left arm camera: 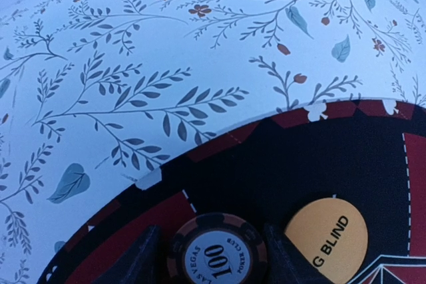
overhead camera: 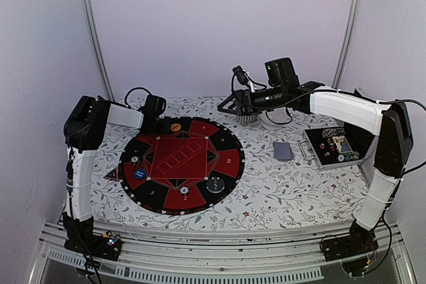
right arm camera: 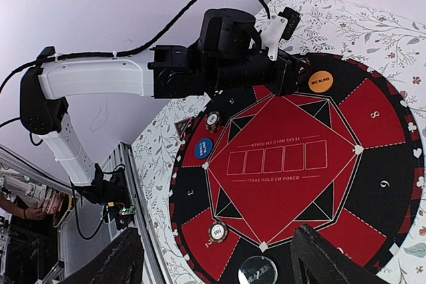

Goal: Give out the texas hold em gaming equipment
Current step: Place the poker chips pile at the big blind area, then pick up the pile of poker chips from the chip case.

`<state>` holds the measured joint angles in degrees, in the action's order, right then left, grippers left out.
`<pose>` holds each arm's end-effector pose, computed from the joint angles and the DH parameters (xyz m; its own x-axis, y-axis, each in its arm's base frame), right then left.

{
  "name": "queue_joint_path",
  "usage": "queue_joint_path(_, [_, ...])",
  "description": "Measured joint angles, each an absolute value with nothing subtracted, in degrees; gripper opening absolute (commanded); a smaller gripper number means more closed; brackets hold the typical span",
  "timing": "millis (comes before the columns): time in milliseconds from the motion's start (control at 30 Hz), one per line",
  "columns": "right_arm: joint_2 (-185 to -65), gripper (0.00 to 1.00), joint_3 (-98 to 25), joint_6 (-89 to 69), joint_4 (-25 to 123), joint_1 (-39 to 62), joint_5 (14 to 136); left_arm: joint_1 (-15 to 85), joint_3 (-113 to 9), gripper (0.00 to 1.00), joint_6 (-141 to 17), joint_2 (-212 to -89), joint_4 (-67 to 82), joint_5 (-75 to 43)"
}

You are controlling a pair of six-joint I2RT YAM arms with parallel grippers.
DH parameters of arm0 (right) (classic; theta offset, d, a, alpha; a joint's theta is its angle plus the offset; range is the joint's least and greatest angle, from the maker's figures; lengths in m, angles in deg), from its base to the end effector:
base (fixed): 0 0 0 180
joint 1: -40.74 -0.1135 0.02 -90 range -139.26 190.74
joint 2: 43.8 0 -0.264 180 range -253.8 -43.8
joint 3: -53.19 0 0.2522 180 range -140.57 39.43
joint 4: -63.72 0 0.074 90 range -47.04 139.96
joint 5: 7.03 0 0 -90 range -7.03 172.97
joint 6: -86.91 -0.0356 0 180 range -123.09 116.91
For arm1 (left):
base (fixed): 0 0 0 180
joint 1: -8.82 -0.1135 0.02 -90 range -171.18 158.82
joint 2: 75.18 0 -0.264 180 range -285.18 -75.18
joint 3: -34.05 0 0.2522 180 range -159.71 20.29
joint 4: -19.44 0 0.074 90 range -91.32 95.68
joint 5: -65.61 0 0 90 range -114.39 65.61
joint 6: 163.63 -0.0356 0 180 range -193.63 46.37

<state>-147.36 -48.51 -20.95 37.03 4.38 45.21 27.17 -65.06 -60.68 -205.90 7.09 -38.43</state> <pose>0.3283 0.2687 0.3131 -0.6429 -0.1722 -0.7463 -0.7404 0.3894 0.5480 0.4632 -0.1445 0.1061 -0.6734 -0.0057 -0.7393 -0.0115 0.9999 0.0028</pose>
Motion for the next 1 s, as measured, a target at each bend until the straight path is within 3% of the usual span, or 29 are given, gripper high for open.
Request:
queue_joint_path(400, [-147.34,0.81,-49.15,-20.26,36.83,4.44,45.23,27.02,-64.25,0.75,-61.62,-202.75,2.76,-40.20])
queue_joint_path(700, [-144.65,0.91,-49.15,-19.12,33.09,7.59,49.23,27.00,-63.20,0.77,-65.14,-192.39,2.00,-35.24])
queue_joint_path(867, [-141.29,0.82,-49.15,-15.80,26.62,15.46,63.62,27.02,-60.22,0.81,-67.11,-181.62,1.25,-30.59])
queue_joint_path(1000, [-141.97,0.68,-49.10,-13.04,20.55,22.37,81.45,27.02,-58.00,0.90,-67.92,-172.85,-0.21,-28.16])
